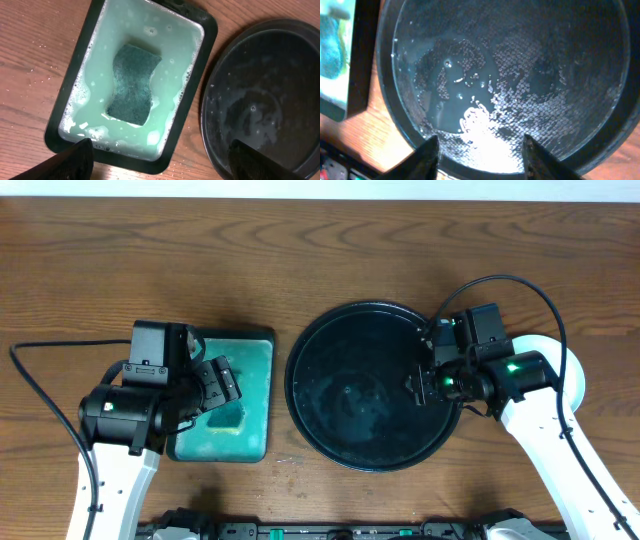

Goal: Clean dirty plates on tray and stack at the side

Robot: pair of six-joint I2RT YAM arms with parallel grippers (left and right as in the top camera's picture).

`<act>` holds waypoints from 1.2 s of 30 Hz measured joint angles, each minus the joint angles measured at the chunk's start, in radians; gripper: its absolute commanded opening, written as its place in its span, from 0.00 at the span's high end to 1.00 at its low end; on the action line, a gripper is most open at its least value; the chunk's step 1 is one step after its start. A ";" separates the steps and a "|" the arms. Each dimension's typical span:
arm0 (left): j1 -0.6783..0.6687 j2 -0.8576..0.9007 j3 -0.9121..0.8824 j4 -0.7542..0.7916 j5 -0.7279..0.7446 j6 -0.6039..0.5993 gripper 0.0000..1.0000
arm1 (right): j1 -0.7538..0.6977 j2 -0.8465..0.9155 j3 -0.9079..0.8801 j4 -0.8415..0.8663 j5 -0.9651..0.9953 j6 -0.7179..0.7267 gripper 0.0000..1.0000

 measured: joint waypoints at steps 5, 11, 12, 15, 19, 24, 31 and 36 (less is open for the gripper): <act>0.000 0.000 0.000 0.000 0.000 -0.003 0.14 | 0.000 0.000 0.000 -0.003 -0.032 0.016 0.01; 0.000 0.000 0.000 0.000 0.000 -0.003 0.14 | 0.000 0.000 0.000 -0.003 -0.064 0.027 0.01; 0.000 0.000 0.000 0.000 0.000 -0.003 0.14 | 0.000 0.000 0.000 -0.003 -0.066 0.027 0.01; 0.000 0.001 0.000 0.000 0.000 -0.003 0.14 | 0.000 0.000 0.000 -0.003 -0.069 0.029 0.01; 0.000 0.001 0.000 0.000 0.000 -0.003 0.14 | 0.000 -0.001 0.000 -0.007 -0.064 0.029 0.01; 0.000 0.001 0.000 -0.001 0.000 -0.003 0.14 | 0.000 -0.083 -0.033 0.146 0.048 0.025 0.01; 0.000 0.005 0.000 0.000 0.000 -0.003 0.14 | -0.002 -0.576 -0.281 0.480 0.159 -0.045 0.01; 0.000 0.006 0.000 0.000 0.000 -0.003 0.14 | -0.024 -0.922 -0.461 0.480 0.210 -0.063 0.01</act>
